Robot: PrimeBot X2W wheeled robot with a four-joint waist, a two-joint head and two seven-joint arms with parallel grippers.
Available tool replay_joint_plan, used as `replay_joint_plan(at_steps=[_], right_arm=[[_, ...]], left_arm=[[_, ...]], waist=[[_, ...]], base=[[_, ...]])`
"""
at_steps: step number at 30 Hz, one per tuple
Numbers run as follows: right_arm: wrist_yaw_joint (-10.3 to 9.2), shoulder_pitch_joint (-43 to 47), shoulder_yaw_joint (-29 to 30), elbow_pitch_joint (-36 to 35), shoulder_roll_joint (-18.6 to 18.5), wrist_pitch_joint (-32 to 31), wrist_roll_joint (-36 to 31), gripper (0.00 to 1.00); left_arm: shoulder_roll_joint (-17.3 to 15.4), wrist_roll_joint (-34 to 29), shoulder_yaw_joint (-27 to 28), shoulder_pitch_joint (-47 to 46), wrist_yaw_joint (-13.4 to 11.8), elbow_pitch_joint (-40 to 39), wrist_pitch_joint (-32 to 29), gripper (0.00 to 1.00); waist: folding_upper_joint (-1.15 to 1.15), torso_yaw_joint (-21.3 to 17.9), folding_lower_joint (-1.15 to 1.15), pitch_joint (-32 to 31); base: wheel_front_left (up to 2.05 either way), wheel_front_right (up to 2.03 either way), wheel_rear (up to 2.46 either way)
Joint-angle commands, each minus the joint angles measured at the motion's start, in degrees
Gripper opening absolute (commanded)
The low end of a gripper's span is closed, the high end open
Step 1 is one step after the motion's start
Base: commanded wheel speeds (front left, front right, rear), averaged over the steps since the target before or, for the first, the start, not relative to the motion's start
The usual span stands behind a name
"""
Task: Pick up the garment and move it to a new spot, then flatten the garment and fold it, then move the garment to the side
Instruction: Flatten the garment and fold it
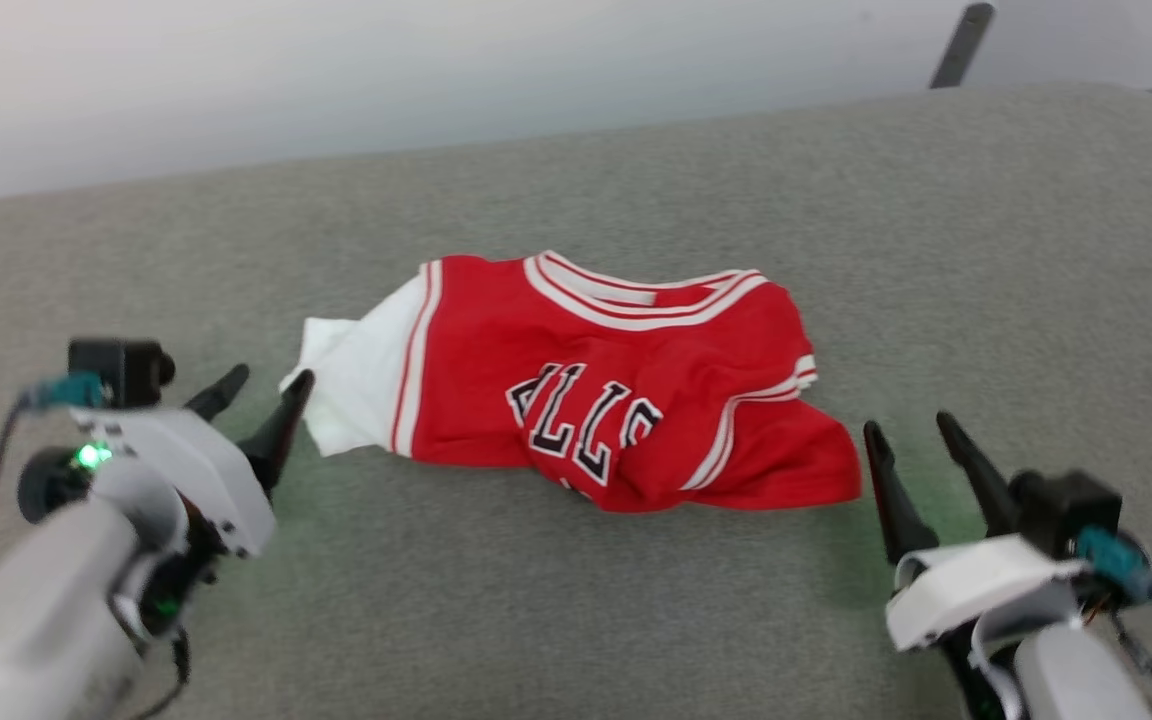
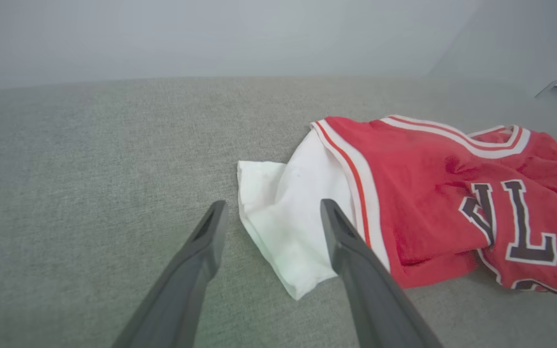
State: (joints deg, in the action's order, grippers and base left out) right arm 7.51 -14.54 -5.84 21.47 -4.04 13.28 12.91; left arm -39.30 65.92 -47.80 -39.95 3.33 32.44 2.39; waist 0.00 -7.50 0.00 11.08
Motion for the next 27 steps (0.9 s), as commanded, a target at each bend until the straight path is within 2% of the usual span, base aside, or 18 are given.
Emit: replay_joint_plan(at_steps=[1,4,8,11,14,18,23,27], right_arm=[[-0.04,-1.89,-0.97,0.74,-1.60,-1.75,0.61,1.00],[-0.04,-4.41,-2.18,1.63,-3.84,-5.88,2.47,1.00],[-0.04,-7.75,-4.02,2.11,-7.83,-12.76,4.43,1.00],[-0.04,-10.26,-4.91,3.00,-10.38,-19.01,7.66,1.00],[-0.04,-12.56,-6.95,4.56,-13.36,-26.36,10.68,1.00],[-0.04,-15.17,-10.40,6.87,-17.69,-35.77,15.83,1.00],[-0.03,-17.34,-13.51,9.58,-19.31,-43.38,21.52,1.00],[0.00,-18.03,-15.67,10.77,-19.89,-45.73,22.93,1.00]], left_arm=[[0.93,-1.68,0.33,2.28,-0.98,-0.93,4.83,1.00],[2.48,-4.06,0.57,5.67,-3.30,-2.60,10.75,1.00],[5.44,-7.61,3.35,10.11,-6.72,-5.98,12.72,1.00],[8.40,-13.59,8.96,14.22,-8.56,-11.10,12.77,1.00],[11.63,-19.99,13.80,18.83,-9.25,-15.55,12.73,1.00],[16.27,-25.41,19.38,24.05,-7.59,-19.32,12.74,1.00],[20.39,-29.87,23.74,26.98,-4.28,-19.72,12.75,1.00],[22.27,-31.82,25.87,27.76,-2.68,-19.20,12.74,1.00]], waist=[[0.00,2.08,0.00,-0.52],[0.00,4.74,0.00,-0.64],[0.00,8.70,0.00,-0.33],[0.00,11.66,0.00,0.07],[0.00,14.28,0.00,0.41],[0.00,17.08,0.00,0.82],[0.00,18.82,0.00,1.43],[0.00,19.37,0.00,1.89]], base=[[0.00,0.00,0.00],[0.00,0.00,0.00],[0.00,0.00,0.00],[0.00,0.00,0.00],[0.00,0.00,0.00],[0.00,0.00,0.00],[0.00,0.00,0.00],[0.00,0.00,0.00]])
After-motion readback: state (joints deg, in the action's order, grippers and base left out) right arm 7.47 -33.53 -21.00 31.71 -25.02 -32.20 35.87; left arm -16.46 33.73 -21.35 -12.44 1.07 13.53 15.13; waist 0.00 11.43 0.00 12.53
